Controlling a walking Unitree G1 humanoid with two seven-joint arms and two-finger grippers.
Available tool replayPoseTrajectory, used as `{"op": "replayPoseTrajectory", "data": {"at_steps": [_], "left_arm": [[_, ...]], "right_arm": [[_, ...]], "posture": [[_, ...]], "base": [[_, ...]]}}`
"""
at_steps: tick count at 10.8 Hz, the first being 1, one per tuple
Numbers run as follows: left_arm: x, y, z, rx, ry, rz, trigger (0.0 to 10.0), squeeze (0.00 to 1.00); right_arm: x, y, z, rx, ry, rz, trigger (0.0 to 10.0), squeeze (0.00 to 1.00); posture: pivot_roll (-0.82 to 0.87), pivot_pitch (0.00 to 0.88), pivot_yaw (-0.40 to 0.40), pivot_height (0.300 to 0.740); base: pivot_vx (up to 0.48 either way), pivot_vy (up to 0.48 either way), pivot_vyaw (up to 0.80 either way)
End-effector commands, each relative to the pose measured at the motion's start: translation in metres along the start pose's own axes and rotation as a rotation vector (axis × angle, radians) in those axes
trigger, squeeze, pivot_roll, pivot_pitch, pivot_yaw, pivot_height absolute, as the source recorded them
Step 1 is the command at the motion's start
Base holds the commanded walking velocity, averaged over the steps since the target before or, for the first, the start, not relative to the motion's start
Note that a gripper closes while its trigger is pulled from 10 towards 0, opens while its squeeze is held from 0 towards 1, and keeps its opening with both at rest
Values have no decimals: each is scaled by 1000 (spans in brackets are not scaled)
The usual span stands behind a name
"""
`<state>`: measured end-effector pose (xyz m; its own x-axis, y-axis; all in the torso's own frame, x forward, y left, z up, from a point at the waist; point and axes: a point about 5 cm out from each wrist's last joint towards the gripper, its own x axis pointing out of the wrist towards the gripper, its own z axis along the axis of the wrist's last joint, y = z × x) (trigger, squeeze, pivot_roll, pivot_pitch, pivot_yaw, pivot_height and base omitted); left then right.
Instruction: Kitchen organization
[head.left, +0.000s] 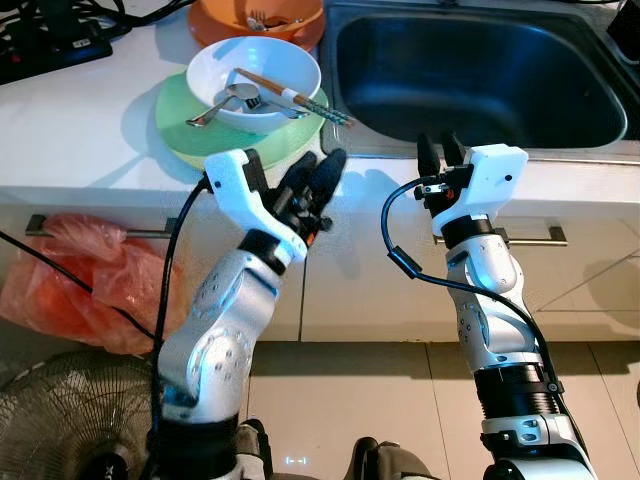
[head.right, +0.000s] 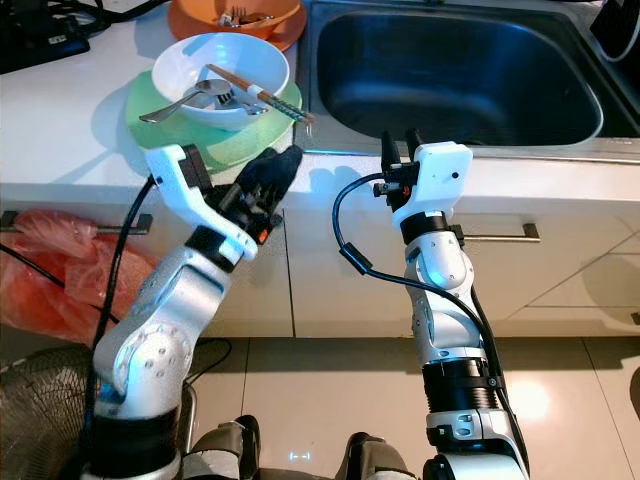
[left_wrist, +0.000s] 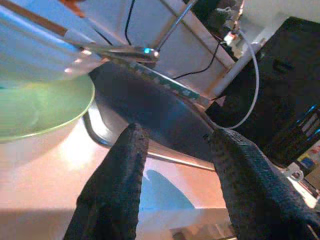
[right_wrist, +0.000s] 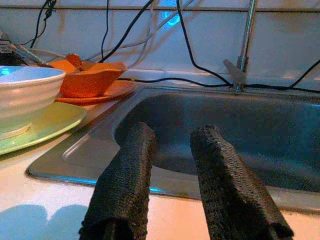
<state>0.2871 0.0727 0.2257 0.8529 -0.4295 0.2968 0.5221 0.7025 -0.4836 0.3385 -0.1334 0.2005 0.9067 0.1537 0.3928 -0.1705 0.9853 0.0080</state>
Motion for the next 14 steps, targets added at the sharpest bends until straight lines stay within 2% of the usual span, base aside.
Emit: {"op": "replayPoseTrajectory", "data": {"at_steps": [1,3,5,9,11,14], "left_arm": [[2,-4,-6,-50,2,1,10000,0],[7,-2,-7,-89,3,24,10000,0],[16,0,-6,-167,-25,33,10000,0],[23,-4,-4,-197,-43,-9,10000,0],[23,-10,-3,-192,-38,-70,10000,0],[25,-11,-1,-202,-58,-83,10000,0]], "right_arm": [[-1,-1,1,10,-11,-4,10000,0],[-1,-1,1,10,-11,-5,10000,0],[-1,-1,1,12,-13,-5,10000,0],[-1,-2,1,11,-16,-11,10000,0],[-1,-2,1,11,-17,-11,10000,0],[-1,-1,1,12,-15,-9,10000,0]], "posture": [[194,211,-44,740],[192,212,-43,740],[183,209,-37,740],[174,202,-35,740],[180,203,-37,740],[180,205,-38,740]], "base": [[0,0,0],[0,0,0],[0,0,0],[0,0,0],[0,0,0],[0,0,0]]}}
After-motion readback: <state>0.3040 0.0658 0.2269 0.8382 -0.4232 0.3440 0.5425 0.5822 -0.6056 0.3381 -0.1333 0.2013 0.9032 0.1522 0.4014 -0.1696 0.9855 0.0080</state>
